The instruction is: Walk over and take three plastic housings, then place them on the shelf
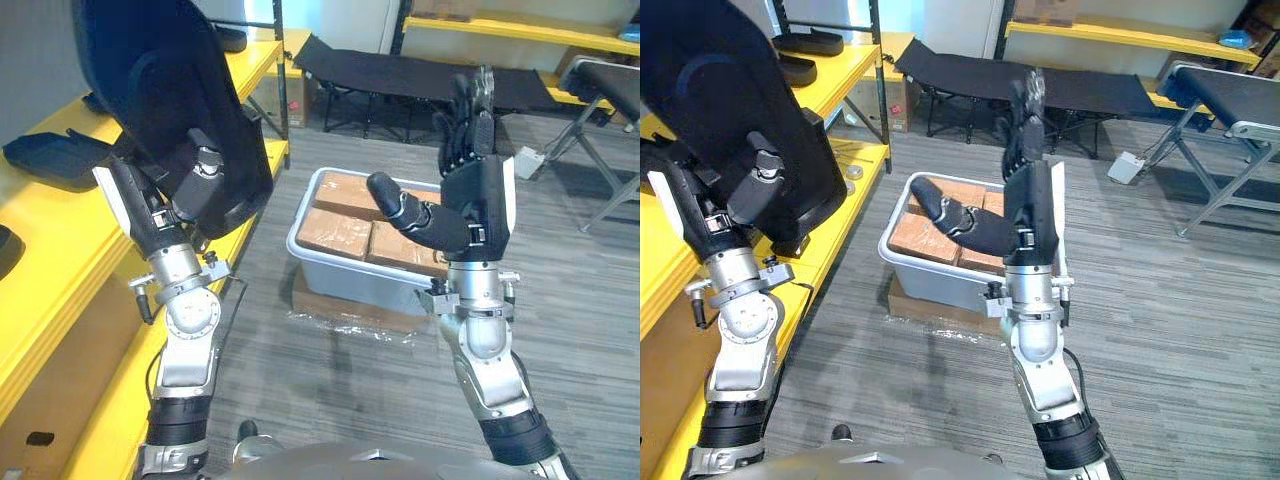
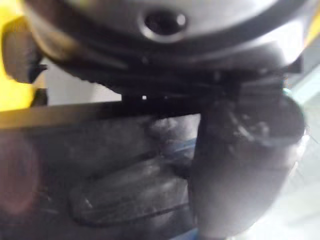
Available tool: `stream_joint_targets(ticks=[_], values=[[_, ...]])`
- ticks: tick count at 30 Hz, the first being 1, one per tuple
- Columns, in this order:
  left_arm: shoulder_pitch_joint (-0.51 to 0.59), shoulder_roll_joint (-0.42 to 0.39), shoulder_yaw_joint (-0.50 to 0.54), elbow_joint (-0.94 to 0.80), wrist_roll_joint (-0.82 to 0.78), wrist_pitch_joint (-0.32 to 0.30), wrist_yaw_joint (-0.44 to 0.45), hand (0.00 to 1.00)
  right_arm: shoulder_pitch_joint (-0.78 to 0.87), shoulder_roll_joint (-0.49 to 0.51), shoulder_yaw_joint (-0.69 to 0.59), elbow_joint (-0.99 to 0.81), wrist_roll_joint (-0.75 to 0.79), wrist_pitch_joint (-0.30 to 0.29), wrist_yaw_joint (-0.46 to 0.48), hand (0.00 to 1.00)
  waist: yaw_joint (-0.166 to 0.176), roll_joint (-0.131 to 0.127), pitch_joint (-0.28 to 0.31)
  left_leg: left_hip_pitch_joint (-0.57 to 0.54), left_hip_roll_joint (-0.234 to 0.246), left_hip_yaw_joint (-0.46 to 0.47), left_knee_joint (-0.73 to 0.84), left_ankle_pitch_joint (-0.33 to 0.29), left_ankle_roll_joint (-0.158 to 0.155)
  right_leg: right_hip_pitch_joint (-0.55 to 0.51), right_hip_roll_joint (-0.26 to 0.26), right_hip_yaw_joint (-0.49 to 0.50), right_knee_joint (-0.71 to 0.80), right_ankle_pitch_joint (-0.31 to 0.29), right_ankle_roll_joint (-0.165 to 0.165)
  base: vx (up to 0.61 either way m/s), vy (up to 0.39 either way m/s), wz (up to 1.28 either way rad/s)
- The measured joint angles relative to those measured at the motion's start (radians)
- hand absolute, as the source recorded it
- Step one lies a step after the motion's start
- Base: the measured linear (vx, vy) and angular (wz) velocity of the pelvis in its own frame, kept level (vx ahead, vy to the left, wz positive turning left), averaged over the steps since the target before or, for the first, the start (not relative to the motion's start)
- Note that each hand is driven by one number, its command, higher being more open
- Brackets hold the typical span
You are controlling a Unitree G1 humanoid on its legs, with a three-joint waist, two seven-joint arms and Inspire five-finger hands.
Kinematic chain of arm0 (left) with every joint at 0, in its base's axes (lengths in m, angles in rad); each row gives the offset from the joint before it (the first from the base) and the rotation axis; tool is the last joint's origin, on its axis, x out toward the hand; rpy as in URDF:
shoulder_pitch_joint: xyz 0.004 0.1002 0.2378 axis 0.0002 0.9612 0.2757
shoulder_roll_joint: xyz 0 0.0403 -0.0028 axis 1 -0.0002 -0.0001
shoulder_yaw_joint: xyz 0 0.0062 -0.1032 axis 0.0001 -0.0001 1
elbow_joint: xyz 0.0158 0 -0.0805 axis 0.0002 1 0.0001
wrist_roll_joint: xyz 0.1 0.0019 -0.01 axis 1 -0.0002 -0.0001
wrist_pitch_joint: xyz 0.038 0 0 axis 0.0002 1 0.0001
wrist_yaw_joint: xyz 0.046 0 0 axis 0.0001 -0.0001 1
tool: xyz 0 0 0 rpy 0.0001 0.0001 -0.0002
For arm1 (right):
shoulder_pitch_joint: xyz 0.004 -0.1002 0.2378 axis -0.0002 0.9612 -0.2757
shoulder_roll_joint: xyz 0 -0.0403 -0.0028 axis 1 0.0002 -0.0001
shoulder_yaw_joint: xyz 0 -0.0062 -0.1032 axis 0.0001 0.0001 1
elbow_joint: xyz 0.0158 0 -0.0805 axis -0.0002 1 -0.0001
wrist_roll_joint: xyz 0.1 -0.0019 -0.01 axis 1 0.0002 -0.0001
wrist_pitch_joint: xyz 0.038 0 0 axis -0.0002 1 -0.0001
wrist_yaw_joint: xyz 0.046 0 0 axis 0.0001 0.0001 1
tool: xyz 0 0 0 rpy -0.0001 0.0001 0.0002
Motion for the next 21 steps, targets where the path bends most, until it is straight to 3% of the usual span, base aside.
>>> stream_joint_targets(ticks=[4,8,13,18,21], values=[[0.059,0.012,-0.03,-0.035,0.005,0.0,-0.049,0.0,0.135,0.009,-0.02,0.045,0.031,0.115,0.011,1.0,-0.022,0.031,-0.017,0.0,0.0,0.025,0.0,-0.005,0.0,-0.018,0.0,0.022,-0.004,0.003,0.001,0.01,0.018,-0.18],[0.18,-0.055,-0.073,-0.092,-0.321,-0.002,-0.168,0.0,0.227,0.064,-0.087,0.159,0.041,0.235,0.033,1.0,-0.055,0.055,-0.028,0.011,0.002,0.047,0.0,-0.011,-0.002,-0.011,0.002,0.035,-0.012,0.011,0.013,0.06,0.012,-0.14],[0.266,-0.091,-0.029,-0.096,-0.443,-0.002,-0.178,0.0,0.227,0.077,-0.104,0.193,0.186,0.242,0.103,1.0,-0.051,0.056,-0.027,0.014,0.002,0.053,0.001,-0.022,0.0,-0.009,0.003,0.035,-0.015,0.011,0.013,0.02,0.008,-0.03],[0.343,-0.121,0.083,-0.144,-0.478,0.002,-0.265,0.0,0.081,0.076,0.015,0.294,0.272,0.249,0.177,1.0,0.026,0.052,-0.025,-0.055,-0.003,-0.081,0.038,-0.029,0.008,0.039,0.003,-0.096,-0.015,-0.005,0.013,-0.01,-0.018,0.71],[0.423,-0.13,0.177,-0.223,-0.507,0.003,-0.333,0.0,-0.021,0.058,0.1,0.401,0.272,0.267,0.249,1.0,0.131,0.053,-0.024,-0.095,-0.025,-0.205,0.043,-0.027,0.008,0.079,-0.001,-0.204,0.006,-0.041,0.028,0.0,-0.015,1.01]])
